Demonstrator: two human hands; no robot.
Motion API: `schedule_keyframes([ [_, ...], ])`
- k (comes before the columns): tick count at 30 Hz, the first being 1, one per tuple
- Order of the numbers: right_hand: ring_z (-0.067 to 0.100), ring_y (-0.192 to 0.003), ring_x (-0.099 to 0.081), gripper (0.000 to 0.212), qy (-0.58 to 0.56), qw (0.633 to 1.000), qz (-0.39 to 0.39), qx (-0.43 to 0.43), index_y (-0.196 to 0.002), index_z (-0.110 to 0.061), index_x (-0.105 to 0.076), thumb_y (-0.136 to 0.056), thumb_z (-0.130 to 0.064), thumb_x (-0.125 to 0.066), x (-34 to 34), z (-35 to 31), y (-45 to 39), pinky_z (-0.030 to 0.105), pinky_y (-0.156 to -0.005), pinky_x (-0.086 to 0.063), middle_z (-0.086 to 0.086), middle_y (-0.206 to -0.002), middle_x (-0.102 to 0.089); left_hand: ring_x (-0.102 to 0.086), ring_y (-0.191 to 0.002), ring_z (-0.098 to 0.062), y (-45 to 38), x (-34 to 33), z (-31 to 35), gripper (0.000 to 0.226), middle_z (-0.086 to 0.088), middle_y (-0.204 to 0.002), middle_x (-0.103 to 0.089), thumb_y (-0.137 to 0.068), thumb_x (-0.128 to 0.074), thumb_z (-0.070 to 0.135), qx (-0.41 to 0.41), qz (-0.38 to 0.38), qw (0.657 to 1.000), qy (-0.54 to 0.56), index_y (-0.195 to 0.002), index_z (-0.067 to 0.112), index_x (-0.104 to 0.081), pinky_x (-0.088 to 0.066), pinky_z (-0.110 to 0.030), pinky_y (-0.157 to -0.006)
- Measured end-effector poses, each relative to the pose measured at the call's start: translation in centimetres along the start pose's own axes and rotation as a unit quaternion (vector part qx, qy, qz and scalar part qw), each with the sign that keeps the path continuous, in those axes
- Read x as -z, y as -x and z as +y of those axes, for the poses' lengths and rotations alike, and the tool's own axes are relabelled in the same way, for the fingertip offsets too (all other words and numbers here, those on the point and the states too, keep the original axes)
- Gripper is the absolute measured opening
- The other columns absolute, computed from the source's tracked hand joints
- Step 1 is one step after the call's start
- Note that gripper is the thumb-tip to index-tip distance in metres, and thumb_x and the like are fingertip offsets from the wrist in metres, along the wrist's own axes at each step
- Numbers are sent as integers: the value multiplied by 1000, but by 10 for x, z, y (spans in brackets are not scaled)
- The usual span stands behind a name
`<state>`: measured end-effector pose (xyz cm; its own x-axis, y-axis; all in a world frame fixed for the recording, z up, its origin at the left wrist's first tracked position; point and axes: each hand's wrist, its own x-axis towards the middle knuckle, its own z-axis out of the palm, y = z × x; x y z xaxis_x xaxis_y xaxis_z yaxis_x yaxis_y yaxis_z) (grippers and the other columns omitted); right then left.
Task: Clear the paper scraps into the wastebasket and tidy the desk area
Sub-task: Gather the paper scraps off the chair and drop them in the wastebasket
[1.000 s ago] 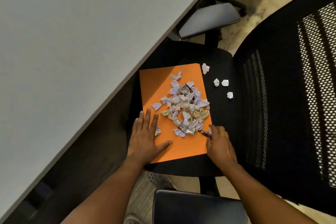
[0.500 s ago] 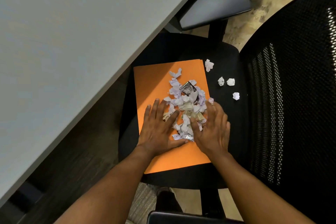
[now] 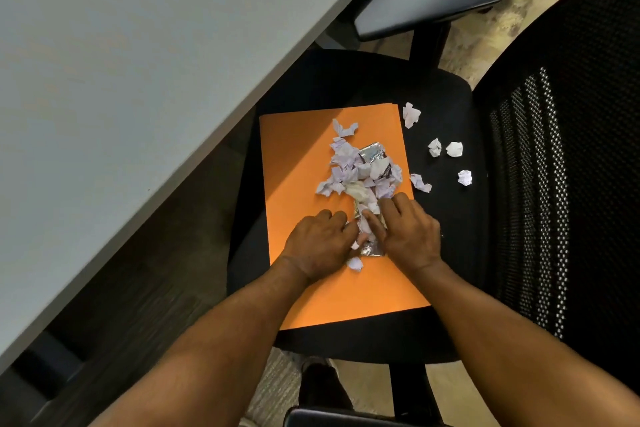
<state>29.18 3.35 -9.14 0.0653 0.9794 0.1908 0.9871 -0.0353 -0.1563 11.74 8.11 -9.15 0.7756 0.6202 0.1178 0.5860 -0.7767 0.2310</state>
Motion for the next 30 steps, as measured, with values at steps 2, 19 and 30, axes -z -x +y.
schedule_keyframes([
  [2,26,-55,-56,42,-19,1000,15,-1,-81,-7,-64,-97,-42,-46,5,0,-6,31,-38,-44,10,-72,-58,-52,-49,-29,1,3,1,30,-9,-62,-55,-84,-72,32,19,8,1000,17,-68,9,-61,-23,-26,-43],
  [19,8,-47,-37,37,-270,932,177,-165,-67,-19,-42,-102,-30,-45,89,-87,-22,18,-48,-28,-11,-54,-39,-37,-50,-12,70,100,13,42,-1,-59,-47,-100,-46,28,260,304,904,151,-63,11,-53,-26,-25,-47],
  [30,-4,-53,-45,39,-507,860,59,17,-68,-30,-41,-102,-49,-34,114,-331,51,9,-49,-27,-16,-61,-46,-38,-49,-12,343,129,12,44,-1,-59,-45,-100,-50,23,452,319,831,50,-59,8,-55,-29,-28,-43],
])
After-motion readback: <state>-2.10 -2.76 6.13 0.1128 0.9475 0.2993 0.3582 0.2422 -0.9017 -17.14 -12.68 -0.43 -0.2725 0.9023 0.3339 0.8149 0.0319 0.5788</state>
